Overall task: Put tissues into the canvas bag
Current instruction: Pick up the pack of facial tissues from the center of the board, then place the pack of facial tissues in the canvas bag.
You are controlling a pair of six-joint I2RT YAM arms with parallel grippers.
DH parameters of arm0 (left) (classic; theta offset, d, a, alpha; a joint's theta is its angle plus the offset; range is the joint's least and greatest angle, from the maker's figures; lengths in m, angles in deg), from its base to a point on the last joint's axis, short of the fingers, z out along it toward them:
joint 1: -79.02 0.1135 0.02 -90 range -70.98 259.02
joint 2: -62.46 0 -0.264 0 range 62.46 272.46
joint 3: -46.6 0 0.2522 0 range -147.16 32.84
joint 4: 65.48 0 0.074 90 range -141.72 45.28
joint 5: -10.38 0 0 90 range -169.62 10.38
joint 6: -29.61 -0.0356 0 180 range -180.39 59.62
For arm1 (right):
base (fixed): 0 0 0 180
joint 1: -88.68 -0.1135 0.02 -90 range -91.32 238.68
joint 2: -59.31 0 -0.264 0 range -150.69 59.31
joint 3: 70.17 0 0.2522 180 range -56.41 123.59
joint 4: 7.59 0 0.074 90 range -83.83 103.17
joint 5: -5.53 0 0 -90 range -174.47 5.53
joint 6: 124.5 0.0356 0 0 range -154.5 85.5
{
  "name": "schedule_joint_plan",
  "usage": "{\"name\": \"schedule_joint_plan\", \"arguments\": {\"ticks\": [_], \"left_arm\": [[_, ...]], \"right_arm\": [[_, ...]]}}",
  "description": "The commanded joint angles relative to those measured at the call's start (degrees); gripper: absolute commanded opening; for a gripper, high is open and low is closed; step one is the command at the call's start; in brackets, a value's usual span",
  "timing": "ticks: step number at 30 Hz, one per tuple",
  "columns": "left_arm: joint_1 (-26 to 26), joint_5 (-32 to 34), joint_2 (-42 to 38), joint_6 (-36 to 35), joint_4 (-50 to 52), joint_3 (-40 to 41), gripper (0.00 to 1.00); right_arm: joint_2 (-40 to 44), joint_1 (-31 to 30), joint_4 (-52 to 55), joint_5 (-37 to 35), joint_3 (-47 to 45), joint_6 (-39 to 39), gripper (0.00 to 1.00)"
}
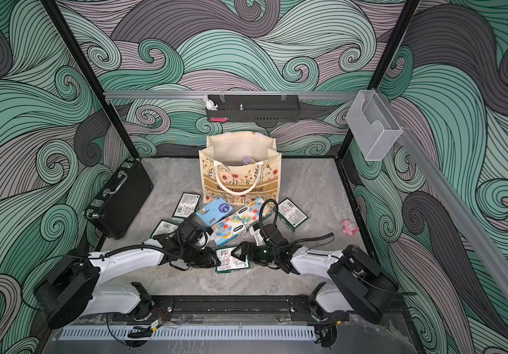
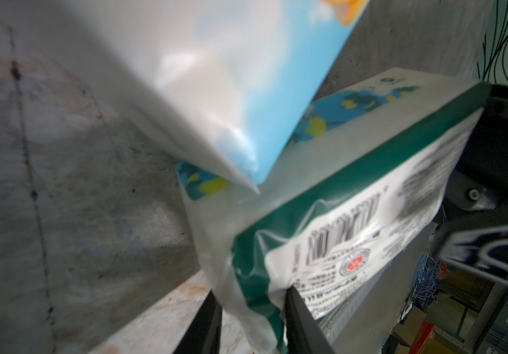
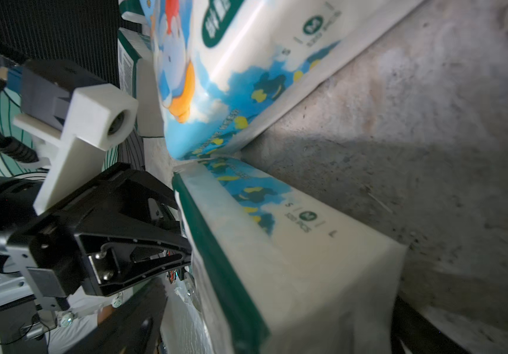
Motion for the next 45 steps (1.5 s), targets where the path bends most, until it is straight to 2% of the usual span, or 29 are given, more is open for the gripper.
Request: {"name": "schedule_joint_plan", "arguments": {"ticks": [1, 7, 10, 13, 16, 19, 22, 23, 27, 30, 33, 37, 41, 45], "left_arm": [[0.35, 5.0, 1.48, -0.75, 6.56, 2.79, 0.34], [0.35, 5.01, 1.39, -0.66, 6.55, 2.71, 0.34], [0.32, 5.01, 1.39, -0.58, 6.4, 2.71, 0.34], [0.34, 4.79, 1.39, -0.4, 6.12, 2.71, 0.34], [0.37, 3.79, 0.85, 0.48, 5.26, 2.64, 0.36], [0.35, 3.34, -0.25, 1.08, 6.14, 1.48, 0.41], [0.38, 3.42, -2.34, 0.85, 9.56, -0.98, 0.59], [0.35, 3.75, -3.35, 0.54, 11.57, -2.3, 0.62], [0.33, 4.5, -10.7, -0.66, 20.27, -8.85, 0.66], [0.36, 8.28, -17.91, -3.45, 26.73, -15.43, 0.67], [0.43, 15.32, -24.81, -7.33, 31.8, -20.21, 0.69], [0.44, 23.59, -34.81, -14.2, 33.98, -22.15, 0.71], [0.44, 28.54, -43.87, -17.89, 33.68, -21.24, 0.73], [0.4, 28.41, -50.11, -18.14, 31.02, -18.48, 0.74]], "right_arm": [[-1.91, -0.03, -6.68, 2.97, -1.06, 2.66, 0.99], [-0.26, -0.31, -4.63, 3.11, -0.06, 1.61, 0.95], [2.13, -0.31, 0.05, 1.73, 0.56, -0.52, 0.88], [4.31, -0.31, 3.03, 0.98, 0.62, -2.04, 0.76], [5.54, -0.39, 4.2, 0.67, 0.61, -2.41, 0.7], [6.18, -0.39, 4.85, 0.46, 0.52, -2.37, 0.61], [7.0, -0.4, 5.91, 0.22, 0.69, -2.41, 0.52], [7.42, -0.35, 6.61, 0.04, 0.82, -2.5, 0.52], [10.45, -0.33, 11.1, -1.13, 1.83, -3.52, 0.52], [14.28, -0.16, 18.1, -2.8, 4.0, -5.69, 0.52], [19.31, 1.49, 28.27, -4.38, 9.14, -9.51, 0.52], [24.37, 7.22, 43.39, -4.52, 22.06, -17.66, 0.53], [20.75, 15.12, 55.9, -2.68, 39.44, -25.73, 0.52], [12.96, 19.81, 59.68, -1.13, 56.82, -28.71, 0.52]]}}
